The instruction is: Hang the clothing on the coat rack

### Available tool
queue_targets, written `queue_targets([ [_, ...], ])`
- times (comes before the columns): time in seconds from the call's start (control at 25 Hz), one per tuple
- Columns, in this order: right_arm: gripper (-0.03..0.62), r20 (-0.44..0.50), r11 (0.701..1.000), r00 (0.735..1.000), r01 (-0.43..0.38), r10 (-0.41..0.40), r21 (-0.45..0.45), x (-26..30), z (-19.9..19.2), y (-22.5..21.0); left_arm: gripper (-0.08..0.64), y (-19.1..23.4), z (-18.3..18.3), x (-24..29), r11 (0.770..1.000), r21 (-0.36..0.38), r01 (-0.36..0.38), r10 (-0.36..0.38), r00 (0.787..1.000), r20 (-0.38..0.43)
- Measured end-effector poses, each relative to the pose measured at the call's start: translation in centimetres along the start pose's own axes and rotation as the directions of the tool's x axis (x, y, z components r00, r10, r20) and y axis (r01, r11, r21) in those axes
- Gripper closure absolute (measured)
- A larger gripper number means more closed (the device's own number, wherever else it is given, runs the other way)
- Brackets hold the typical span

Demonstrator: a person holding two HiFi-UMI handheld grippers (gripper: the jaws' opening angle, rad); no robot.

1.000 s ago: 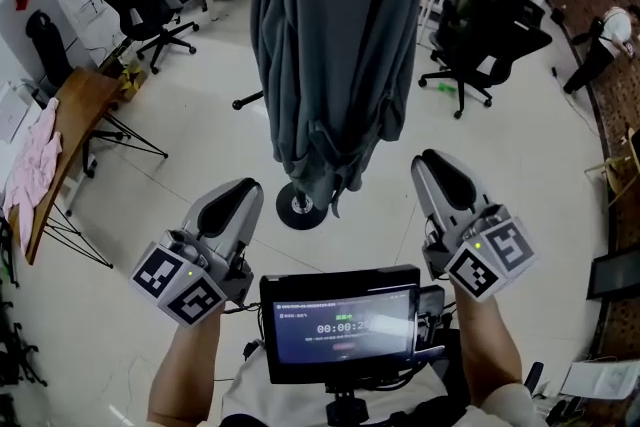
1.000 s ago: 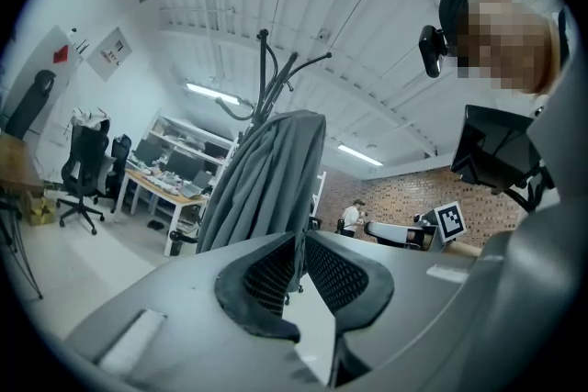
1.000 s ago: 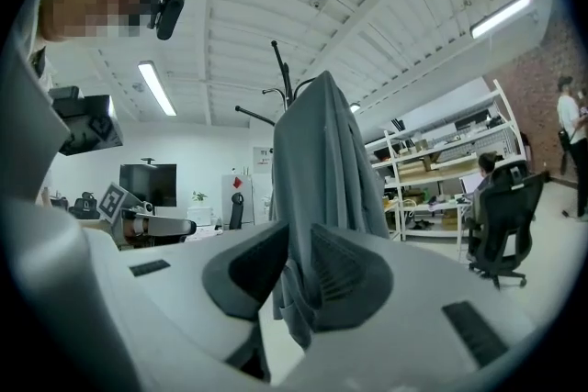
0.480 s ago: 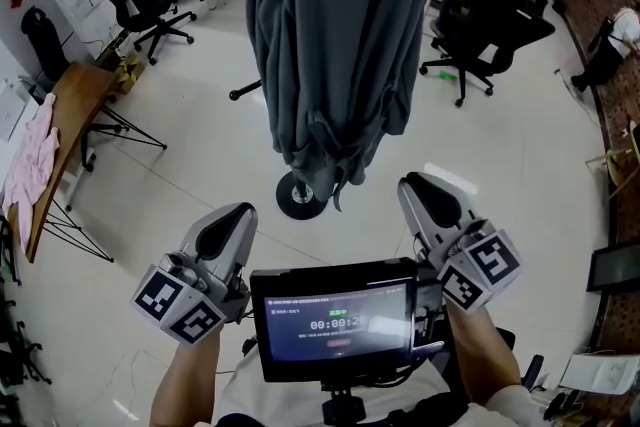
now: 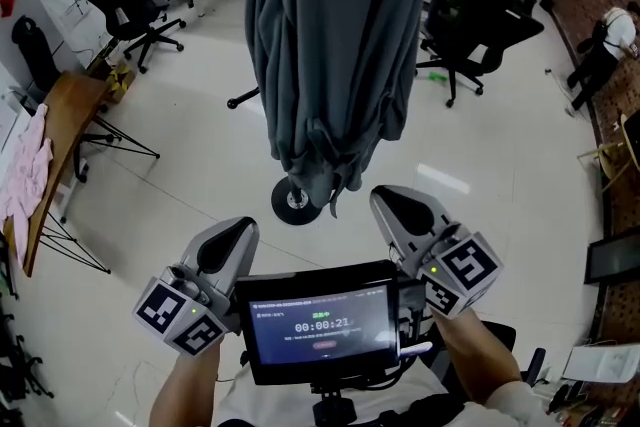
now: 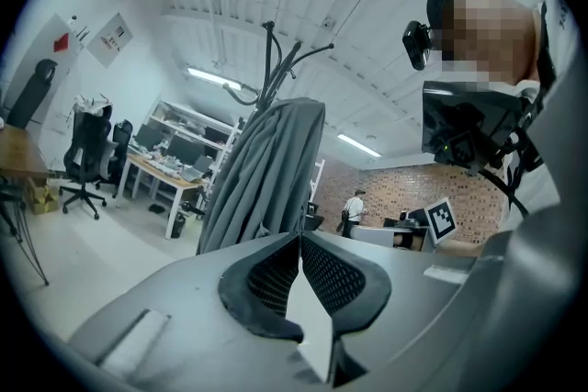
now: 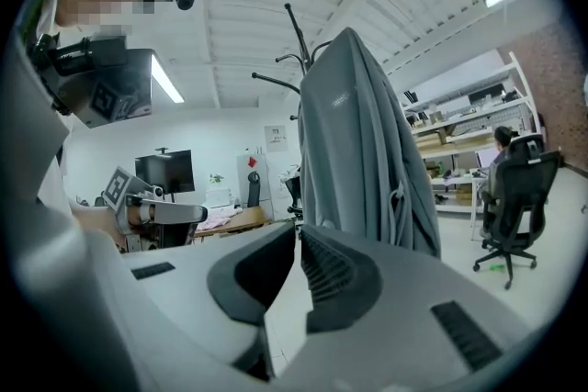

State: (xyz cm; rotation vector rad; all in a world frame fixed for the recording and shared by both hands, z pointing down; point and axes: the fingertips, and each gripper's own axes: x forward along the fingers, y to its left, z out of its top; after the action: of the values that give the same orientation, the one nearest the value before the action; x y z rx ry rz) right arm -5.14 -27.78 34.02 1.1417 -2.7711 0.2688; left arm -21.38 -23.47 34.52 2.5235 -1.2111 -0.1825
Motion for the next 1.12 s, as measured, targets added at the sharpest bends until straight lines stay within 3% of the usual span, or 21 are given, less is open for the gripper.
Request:
queue_targets([
  [0.48, 0.578, -0.014, 0.998, 0.999, 0.041, -0.040, 0.053, 0.7, -1.3, 5.2, 0.560, 0.7, -1.1, -3.6, 0.999, 0.006, 0.037, -0.037, 0.997, -0.065],
  [0.64, 0.578, -0.020, 0.998, 0.999, 0.042, -0.040, 0.056, 0.1, -1.8, 5.7, 0.560, 0.1, -2.0, -4.0, 0.998, 0.042, 0.044, -0.039, 0.993, -0.108],
  [0.72, 0.578, -0.018, 0.998, 0.999, 0.038, -0.037, 0.054, -0.1, -1.8, 5.5, 0.560, 0.0, -1.9, -4.1, 0.998, 0.046, 0.034, -0.030, 0.995, -0.095],
  [0.88, 0.578, -0.017, 0.999, 1.000, 0.016, -0.015, 0.047, -0.6, -1.9, 5.1, 0.560, -0.2, -1.9, -3.7, 1.000, -0.015, 0.005, -0.006, 0.999, -0.054],
  [1.12, 0.578, -0.015, 0.999, 1.000, 0.012, -0.011, 0.034, -3.3, -1.6, 2.7, 0.560, -2.4, -2.1, -2.0, 0.999, -0.026, -0.023, 0.023, 0.999, -0.024],
])
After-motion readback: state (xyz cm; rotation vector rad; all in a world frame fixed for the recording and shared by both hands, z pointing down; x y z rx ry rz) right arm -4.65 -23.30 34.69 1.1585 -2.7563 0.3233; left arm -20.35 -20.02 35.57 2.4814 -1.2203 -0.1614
